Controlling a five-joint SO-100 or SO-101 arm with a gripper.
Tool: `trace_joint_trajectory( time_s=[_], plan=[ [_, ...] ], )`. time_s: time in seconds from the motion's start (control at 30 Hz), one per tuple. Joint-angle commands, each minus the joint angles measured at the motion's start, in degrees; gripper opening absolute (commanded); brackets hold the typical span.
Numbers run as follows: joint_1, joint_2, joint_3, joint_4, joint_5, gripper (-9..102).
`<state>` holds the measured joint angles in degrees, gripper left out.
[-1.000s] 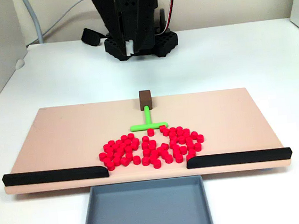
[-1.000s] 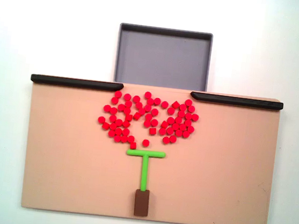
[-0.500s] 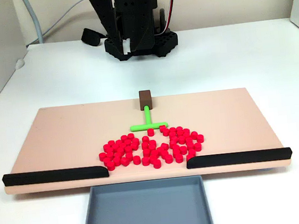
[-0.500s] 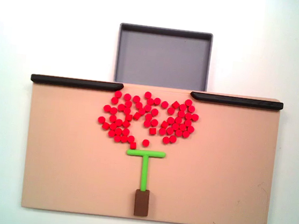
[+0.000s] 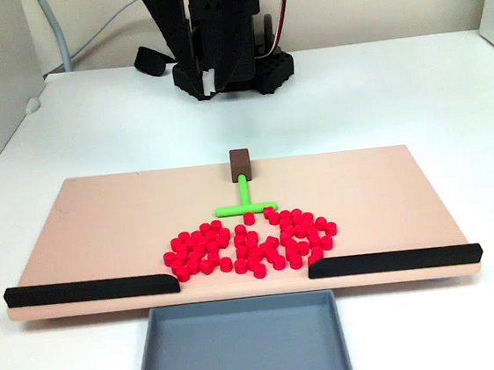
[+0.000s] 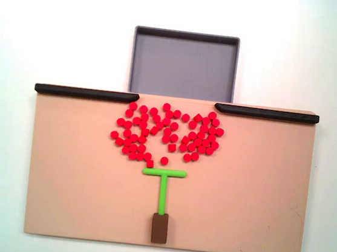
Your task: Grasp a green tool by the dark brown handle.
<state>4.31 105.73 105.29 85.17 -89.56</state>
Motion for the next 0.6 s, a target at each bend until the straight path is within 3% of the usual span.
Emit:
trace_joint_trajectory(
  time_s=[0.0, 0.57],
  plan=[
    [1.0, 0.2, -1.1, -0.1, -1.3, 0],
    [-1.4, -5.1, -1.2, -3.5, -1.5, 0]
  ],
)
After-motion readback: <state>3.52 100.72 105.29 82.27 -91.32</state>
